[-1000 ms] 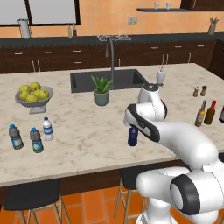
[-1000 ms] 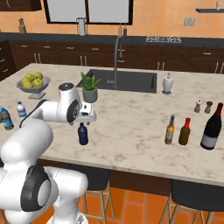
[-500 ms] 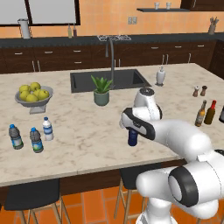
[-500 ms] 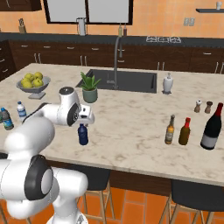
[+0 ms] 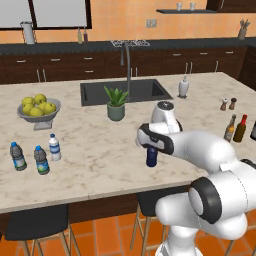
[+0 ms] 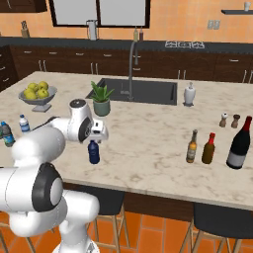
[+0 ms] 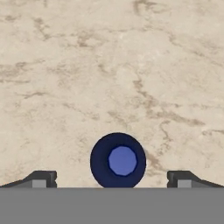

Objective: Move the plastic bottles in the middle to the plastics group, and the glass bottles in the middle to the glass group.

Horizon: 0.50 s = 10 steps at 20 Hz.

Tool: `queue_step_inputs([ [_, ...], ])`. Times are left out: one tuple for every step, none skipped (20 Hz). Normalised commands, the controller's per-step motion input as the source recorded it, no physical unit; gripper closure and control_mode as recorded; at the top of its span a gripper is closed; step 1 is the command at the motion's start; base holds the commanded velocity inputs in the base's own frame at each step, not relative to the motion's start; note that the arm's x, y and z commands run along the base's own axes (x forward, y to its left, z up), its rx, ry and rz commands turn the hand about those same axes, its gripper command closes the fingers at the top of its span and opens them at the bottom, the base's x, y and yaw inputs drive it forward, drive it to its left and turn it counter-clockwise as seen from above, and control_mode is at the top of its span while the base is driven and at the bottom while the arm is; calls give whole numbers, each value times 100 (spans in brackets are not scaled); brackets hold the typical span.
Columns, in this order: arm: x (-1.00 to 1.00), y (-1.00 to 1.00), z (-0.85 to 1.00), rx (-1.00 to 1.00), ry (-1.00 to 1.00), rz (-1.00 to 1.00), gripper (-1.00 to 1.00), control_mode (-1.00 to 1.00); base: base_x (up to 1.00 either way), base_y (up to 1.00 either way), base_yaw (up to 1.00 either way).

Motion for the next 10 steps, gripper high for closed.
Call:
queue_step_inputs([
  [1, -10, -33, 0, 0, 0, -100, -100, 0, 0, 0],
  [0, -10, -34, 0, 1, 0, -100, -100, 0, 0, 0],
  [0, -11, -34, 0, 0, 0, -100, -100, 0, 0, 0],
  [0, -11, -32, 0, 0, 0, -100, -100, 0, 0, 0],
  [0, -9, -30, 0, 0, 0, -100, -100, 0, 0, 0],
  [0, -3, -26, 0, 0, 0, -100, -100, 0, 0, 0],
  [0, 0, -16, 0, 0, 0, -100, -100, 0, 0, 0],
  [0, 0, -8, 0, 0, 0, -100, -100, 0, 0, 0],
  [0, 0, -6, 0, 0, 0, -100, -100, 0, 0, 0],
  [0, 0, -14, 0, 0, 0, -100, -100, 0, 0, 0],
])
